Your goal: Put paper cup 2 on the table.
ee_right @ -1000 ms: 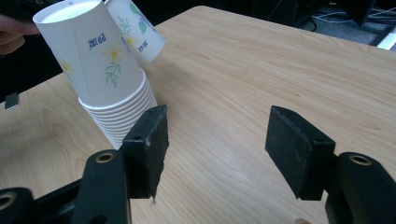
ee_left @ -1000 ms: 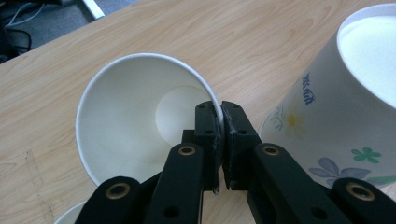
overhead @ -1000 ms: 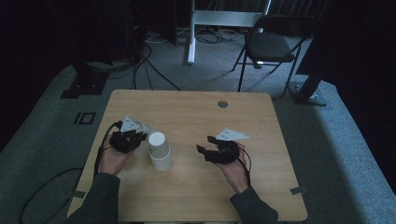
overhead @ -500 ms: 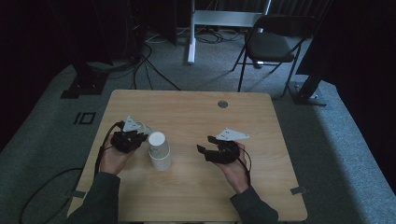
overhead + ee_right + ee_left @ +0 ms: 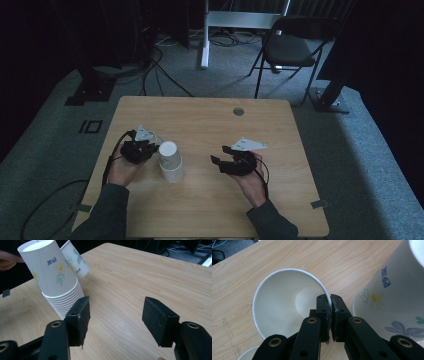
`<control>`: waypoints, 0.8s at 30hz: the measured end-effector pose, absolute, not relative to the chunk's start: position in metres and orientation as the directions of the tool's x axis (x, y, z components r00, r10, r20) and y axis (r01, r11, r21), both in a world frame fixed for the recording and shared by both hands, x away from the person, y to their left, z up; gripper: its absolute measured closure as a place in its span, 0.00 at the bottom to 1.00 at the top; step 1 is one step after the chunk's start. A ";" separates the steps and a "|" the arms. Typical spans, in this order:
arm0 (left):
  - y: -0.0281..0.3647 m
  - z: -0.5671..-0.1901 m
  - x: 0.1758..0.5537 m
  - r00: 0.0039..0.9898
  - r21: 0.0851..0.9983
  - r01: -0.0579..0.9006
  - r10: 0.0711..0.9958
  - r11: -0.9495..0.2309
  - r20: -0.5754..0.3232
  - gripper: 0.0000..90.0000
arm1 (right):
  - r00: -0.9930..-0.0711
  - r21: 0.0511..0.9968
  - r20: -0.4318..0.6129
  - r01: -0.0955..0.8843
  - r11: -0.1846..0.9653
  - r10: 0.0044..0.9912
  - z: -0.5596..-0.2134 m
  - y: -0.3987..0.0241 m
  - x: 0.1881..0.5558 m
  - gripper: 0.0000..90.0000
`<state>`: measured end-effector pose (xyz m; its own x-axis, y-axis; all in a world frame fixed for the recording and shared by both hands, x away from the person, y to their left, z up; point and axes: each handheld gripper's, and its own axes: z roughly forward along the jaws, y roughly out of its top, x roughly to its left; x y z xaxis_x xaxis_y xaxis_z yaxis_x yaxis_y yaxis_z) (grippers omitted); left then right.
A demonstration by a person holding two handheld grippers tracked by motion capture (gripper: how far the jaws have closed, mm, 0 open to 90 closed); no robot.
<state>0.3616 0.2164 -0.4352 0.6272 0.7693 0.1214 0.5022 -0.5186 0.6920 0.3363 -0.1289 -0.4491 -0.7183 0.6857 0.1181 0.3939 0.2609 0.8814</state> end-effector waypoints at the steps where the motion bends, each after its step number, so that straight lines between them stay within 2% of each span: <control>1: 0.216 -0.435 0.362 0.628 0.691 0.502 0.768 -0.520 0.122 0.96 | -0.718 0.881 0.118 0.394 0.261 0.686 -0.449 -0.129 0.336 0.43; 24: 0.212 -0.441 0.367 0.640 0.639 0.516 0.753 -0.571 0.156 0.96 | -0.720 0.879 0.118 0.396 0.266 0.684 -0.450 -0.129 0.338 0.43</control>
<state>0.3665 0.2124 -0.4407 0.6397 0.7526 0.1562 0.5156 -0.5708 0.6390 0.3381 -0.1287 -0.4500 -0.7200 0.6839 0.1181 0.3964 0.2656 0.8788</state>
